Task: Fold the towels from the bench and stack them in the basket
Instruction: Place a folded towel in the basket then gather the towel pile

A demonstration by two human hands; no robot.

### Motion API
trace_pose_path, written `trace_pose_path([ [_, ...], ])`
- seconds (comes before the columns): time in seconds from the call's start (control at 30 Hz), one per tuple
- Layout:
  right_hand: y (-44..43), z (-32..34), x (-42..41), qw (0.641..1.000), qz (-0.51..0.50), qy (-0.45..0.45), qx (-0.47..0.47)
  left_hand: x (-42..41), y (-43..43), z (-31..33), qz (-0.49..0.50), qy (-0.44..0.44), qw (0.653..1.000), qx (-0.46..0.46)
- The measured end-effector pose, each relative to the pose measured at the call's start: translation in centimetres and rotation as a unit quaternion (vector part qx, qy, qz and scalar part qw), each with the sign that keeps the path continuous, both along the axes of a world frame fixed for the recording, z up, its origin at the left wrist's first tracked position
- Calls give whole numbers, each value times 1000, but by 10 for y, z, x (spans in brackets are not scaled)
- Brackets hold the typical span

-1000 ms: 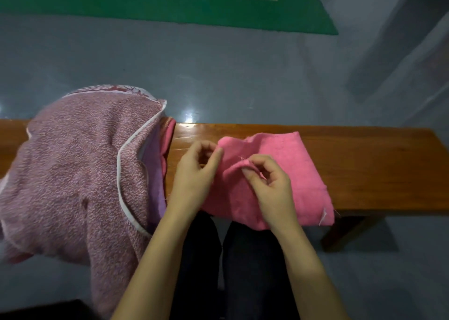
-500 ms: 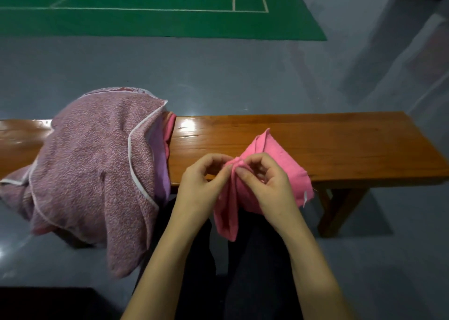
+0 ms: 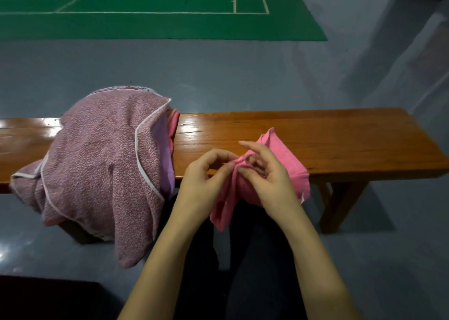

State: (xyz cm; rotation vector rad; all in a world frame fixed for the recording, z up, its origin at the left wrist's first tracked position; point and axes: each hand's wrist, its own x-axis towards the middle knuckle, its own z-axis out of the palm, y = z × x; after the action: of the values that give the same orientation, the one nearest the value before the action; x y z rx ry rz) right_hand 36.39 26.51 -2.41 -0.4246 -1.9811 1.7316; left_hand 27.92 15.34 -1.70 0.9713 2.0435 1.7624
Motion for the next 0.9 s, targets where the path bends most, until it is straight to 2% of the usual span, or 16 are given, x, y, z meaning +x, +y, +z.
trace_pose_path([
  [0.1,1,2,-3,1000,-2,-5,31,3,-1,-1,26,23,999,-23],
  [0.23,4,3,-7,996,-75,2,40,6,-8,-11,45,125,985,-109],
  [0.37,11,11,-9,992,-111,23,50,3,-27,-33,-30,154,974,-165],
  [0.5,15,14,-10,990,-129,35,51,-11,-40,-45,-96,286,934,-191],
  [0.57,16,15,-11,988,-140,37,55,-20,-44,-42,-113,306,922,-208],
  [0.7,24,20,-9,980,-186,56,51,-28,-56,-34,-93,314,924,-198],
  [0.9,23,13,-6,973,-224,20,59,-40,-59,-13,-33,344,924,-162],
])
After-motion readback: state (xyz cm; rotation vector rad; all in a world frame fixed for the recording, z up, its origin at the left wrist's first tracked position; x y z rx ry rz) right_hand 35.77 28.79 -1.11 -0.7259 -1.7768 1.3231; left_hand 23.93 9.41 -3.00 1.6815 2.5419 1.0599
